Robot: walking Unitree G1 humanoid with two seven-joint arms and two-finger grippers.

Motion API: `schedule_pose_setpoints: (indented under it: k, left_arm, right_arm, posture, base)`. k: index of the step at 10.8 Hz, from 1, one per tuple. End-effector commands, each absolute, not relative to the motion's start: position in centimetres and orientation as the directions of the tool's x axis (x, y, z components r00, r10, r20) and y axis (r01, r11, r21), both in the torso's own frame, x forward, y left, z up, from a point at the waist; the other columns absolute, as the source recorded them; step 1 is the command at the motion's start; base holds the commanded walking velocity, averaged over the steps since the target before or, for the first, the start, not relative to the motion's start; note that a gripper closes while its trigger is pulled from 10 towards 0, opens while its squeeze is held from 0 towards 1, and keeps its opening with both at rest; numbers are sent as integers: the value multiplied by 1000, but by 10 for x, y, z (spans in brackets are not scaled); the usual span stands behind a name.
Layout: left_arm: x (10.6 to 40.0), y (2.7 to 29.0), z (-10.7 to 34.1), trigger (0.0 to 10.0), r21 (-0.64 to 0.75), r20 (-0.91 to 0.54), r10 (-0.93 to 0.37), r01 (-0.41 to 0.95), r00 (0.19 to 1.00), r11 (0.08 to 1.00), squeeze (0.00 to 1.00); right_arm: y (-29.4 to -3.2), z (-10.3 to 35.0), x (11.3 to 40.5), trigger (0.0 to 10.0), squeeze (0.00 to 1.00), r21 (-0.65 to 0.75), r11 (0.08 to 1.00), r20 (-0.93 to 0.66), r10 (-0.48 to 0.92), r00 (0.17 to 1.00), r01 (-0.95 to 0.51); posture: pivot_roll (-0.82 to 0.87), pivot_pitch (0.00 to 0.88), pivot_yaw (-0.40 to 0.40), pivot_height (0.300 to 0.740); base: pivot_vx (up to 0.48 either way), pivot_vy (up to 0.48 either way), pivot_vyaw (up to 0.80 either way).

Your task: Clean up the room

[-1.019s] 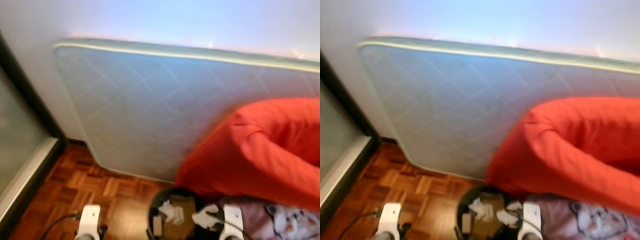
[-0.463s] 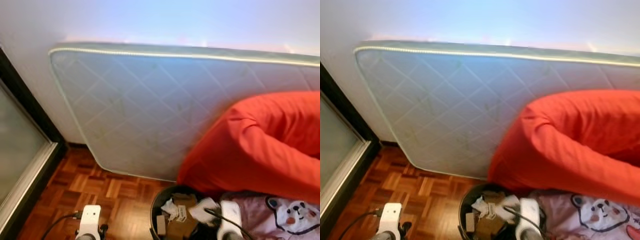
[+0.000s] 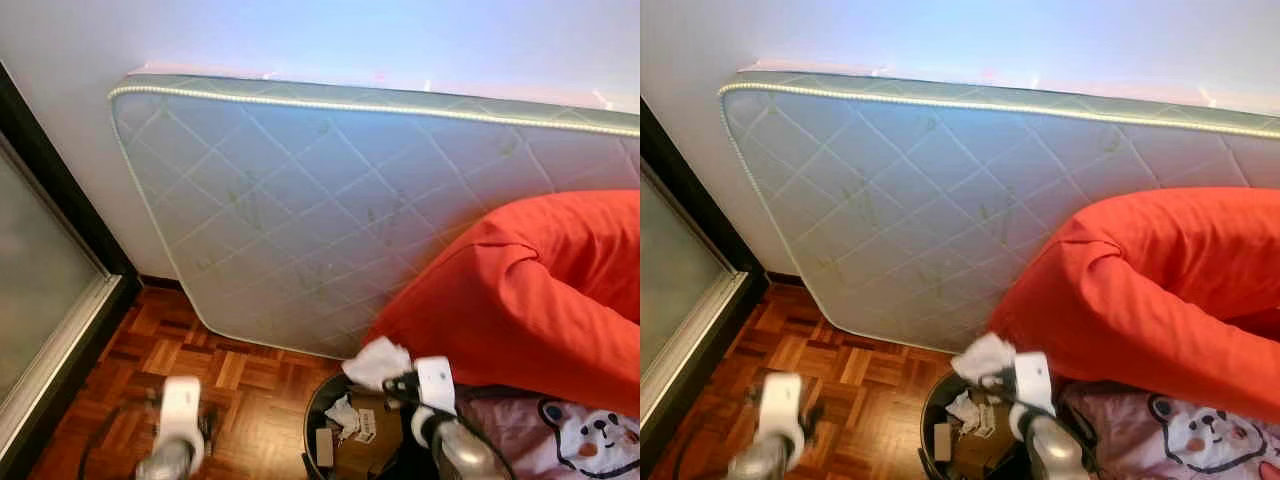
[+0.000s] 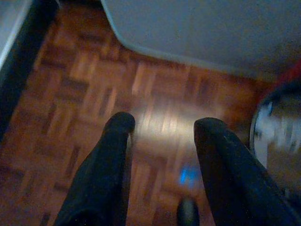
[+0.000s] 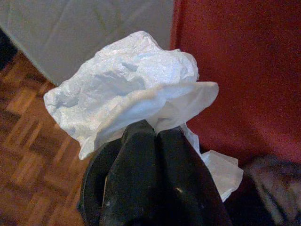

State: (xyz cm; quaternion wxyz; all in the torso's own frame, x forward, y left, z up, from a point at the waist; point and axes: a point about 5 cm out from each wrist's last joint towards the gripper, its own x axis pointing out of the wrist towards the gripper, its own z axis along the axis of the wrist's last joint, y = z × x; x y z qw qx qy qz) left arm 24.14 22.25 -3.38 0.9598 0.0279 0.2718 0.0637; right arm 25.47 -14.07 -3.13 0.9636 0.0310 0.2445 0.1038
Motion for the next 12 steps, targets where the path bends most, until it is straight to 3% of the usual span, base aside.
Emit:
schedule_pose_setpoints:
  k: [1,3,7,12]
  left_arm:
    - [249,224,-26,10000,79,-466,149,-126,872,989,0]
    - [271,216,-5,10000,52,-349,124,-113,929,992,0]
    - [270,208,-6,10000,100,-343,76,-44,936,994,0]
    - [271,203,-6,10000,87,-335,65,-38,940,996,0]
  right_arm:
    - [-141,-25,261,10000,0,113,980,-424,198,884,-165]
    - [-140,-16,272,10000,0,127,985,-387,159,908,-118]
    - [-144,-24,265,10000,0,104,992,-438,109,892,-70]
    - [-143,-27,262,10000,0,101,991,-461,123,879,-85]
  posture:
    - [159,69,0,740]
    - [167,105,-5,740]
    - [153,136,2,740]
    - [153,158,1,651]
  base:
    - [0,0,0]
    - [0,0,0]
    - [0,0,0]
    - [0,0,0]
